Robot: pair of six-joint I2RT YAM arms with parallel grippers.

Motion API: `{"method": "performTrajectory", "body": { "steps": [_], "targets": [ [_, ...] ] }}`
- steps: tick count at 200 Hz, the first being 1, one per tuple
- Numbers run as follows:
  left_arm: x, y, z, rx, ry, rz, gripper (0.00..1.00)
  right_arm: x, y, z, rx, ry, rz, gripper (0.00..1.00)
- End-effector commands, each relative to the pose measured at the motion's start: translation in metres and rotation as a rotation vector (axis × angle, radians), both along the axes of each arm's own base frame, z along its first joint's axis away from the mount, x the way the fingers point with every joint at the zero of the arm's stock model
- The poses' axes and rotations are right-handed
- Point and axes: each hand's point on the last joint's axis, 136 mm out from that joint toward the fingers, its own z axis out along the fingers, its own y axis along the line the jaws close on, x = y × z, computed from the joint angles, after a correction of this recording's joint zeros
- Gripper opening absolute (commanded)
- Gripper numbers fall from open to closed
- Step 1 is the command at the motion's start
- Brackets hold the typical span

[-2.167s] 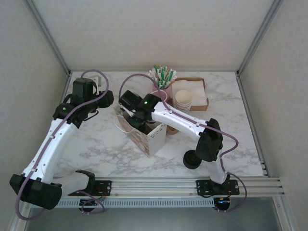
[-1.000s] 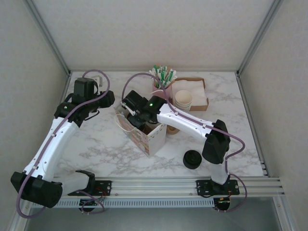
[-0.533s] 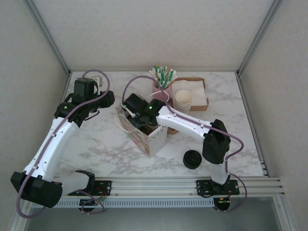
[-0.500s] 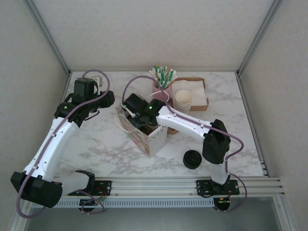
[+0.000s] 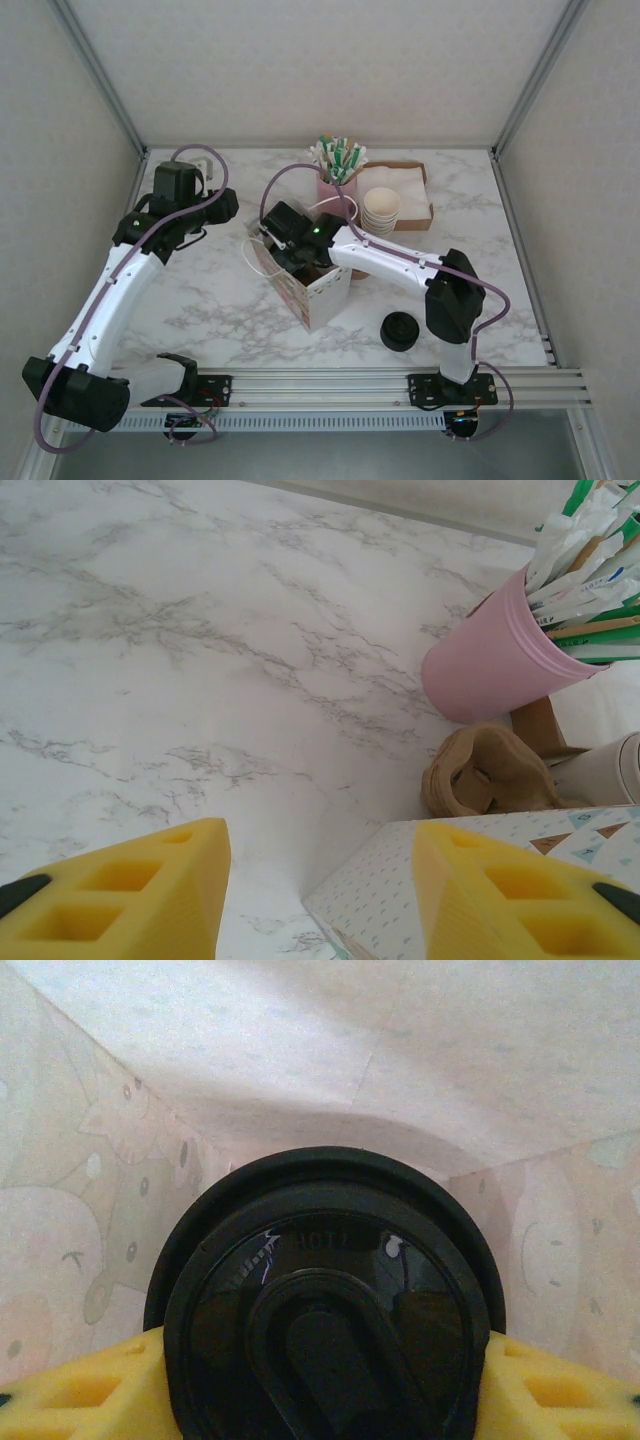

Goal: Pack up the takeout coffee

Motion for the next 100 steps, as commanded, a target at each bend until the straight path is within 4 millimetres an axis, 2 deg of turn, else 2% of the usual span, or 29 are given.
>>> {"method": "performTrajectory", "body": {
  "steps": [1,62,100],
  "targets": [
    [0.000,0.001,0.000,-0.007,0.010,0.001,0.51,-0.024,-0.023,-0.035,-0.114,0.111,-0.016,0.57],
    [0.000,0.002,0.000,-0.004,0.010,0.004,0.51,-0.033,-0.047,-0.056,-0.255,0.163,-0.040,0.57],
    [0.000,0.001,0.000,-0.005,0.008,0.003,0.51,-0.039,-0.053,-0.076,-0.319,0.205,-0.047,0.57]
  ]
}}
